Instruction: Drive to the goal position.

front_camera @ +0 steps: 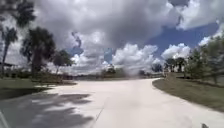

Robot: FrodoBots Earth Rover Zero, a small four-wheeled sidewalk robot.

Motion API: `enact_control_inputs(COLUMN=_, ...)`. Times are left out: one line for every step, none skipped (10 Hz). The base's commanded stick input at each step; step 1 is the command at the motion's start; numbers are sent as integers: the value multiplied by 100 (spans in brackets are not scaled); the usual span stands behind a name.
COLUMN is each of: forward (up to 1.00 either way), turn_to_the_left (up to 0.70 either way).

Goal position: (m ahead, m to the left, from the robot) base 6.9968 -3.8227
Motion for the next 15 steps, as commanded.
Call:
enact_control_inputs(forward=85, turn_to_the_left=0)
enact_control_inputs(forward=85, turn_to_the_left=0)
enact_control_inputs(forward=85, turn_to_the_left=0)
enact_control_inputs(forward=85, turn_to_the_left=0)
enact_control_inputs(forward=85, turn_to_the_left=0)
enact_control_inputs(forward=85, turn_to_the_left=0)
enact_control_inputs(forward=85, turn_to_the_left=0)
enact_control_inputs(forward=85, turn_to_the_left=0)
enact_control_inputs(forward=85, turn_to_the_left=0)
enact_control_inputs(forward=85, turn_to_the_left=0)
enact_control_inputs(forward=85, turn_to_the_left=0)
enact_control_inputs(forward=85, turn_to_the_left=0)
enact_control_inputs(forward=85, turn_to_the_left=0)
enact_control_inputs(forward=85, turn_to_the_left=0)
enact_control_inputs(forward=85, turn_to_the_left=0)
